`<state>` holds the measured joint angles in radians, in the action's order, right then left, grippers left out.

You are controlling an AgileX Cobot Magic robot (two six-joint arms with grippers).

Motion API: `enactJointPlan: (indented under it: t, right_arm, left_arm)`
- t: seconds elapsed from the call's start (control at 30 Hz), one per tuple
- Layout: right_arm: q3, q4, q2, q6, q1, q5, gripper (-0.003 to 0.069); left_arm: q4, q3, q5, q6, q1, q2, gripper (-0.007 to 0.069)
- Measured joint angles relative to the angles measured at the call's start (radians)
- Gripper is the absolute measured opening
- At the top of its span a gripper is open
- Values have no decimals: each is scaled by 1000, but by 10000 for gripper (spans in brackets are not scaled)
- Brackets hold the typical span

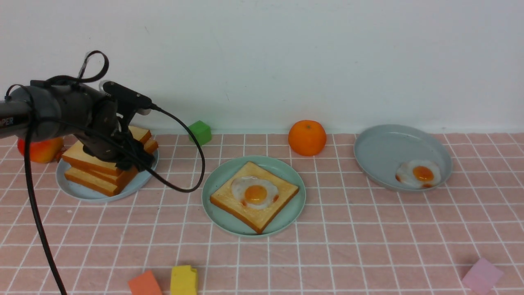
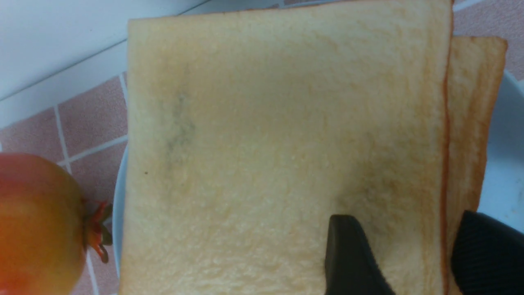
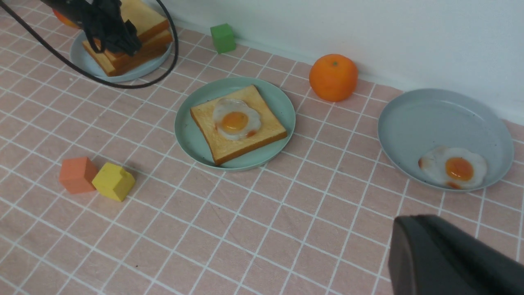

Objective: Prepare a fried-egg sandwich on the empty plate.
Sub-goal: Use the left arm to grab a slice of bread, then use the left arm to place a slice of bread on the fried egg in the middle

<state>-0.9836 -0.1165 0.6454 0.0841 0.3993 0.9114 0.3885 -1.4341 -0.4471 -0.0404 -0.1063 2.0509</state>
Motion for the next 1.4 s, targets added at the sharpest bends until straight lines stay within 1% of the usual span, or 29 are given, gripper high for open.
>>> enactJointPlan:
  t: [0.1,0.23,0.3,0.43,0.5,0.57,0.63,0.67,0.73,0.8,0.83,1.0,1.17,1.2,1.27,1.4]
  right_arm:
    - [0,-4,0,0,0,1,13]
    - [0,-7,0,0,0,2,14]
    - [0,-7,0,0,0,5,14]
    - [0,-7,0,0,0,7,14]
    - [0,-7,0,0,0,9,14]
    - [0,-6,-4,0,0,10,14]
    - [1,0,-16,0,0,12,15]
    - [1,3,-28,0,0,13,16]
    - [1,8,-38,0,0,13,17]
    - [1,13,-62,0,0,20,17]
    - [1,16,-69,0,0,23,17]
    - [1,30,-97,0,0,57,19]
    - [2,54,-103,0,0,104,22]
    - [2,54,-103,0,0,104,22]
    - [2,54,-105,0,0,113,22]
    - [2,54,-105,0,0,126,22]
  left_arm:
    - [8,0,-5,0,0,3,272]
    - [10,0,-14,-3,0,3,160]
    - [11,-2,-18,-20,-1,3,133]
    - [15,-3,-30,-35,-2,-8,122]
    - [15,-3,-65,-39,-4,-38,116]
    - [15,-1,-84,-42,-8,-75,90]
    - [15,-1,-96,-45,-24,-140,49]
    - [11,-1,-99,-45,-42,-183,33]
    - [2,-1,-103,-45,-68,-224,30]
    - [-30,-1,-115,-45,-156,-284,30]
    - [-38,-1,-122,-45,-177,-289,30]
    - [-107,10,-159,-16,-356,-245,30]
    - [-111,12,-151,0,-490,-172,30]
    - [-111,12,-151,0,-490,-172,30]
    - [-111,12,-138,0,-522,-143,30]
    - [-110,12,-115,0,-530,-115,30]
